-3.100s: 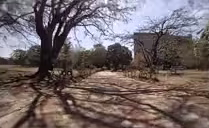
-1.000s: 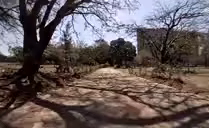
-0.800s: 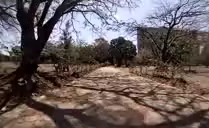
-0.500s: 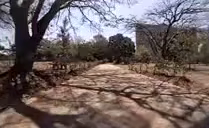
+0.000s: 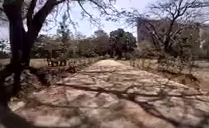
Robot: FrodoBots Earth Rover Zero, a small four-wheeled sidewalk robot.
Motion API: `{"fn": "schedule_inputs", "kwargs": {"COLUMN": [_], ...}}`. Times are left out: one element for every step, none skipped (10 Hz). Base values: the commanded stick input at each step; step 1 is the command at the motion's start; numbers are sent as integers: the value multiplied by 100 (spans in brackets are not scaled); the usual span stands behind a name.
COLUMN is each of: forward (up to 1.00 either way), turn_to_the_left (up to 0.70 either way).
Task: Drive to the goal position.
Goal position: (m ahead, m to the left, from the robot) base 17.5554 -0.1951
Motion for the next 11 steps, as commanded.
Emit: {"fn": "schedule_inputs", "kwargs": {"forward": [70,49,16,0,0,0,0,0,0,0,0], "turn_to_the_left": [0,0,0,0,0,0,0,0,0,0,0]}}
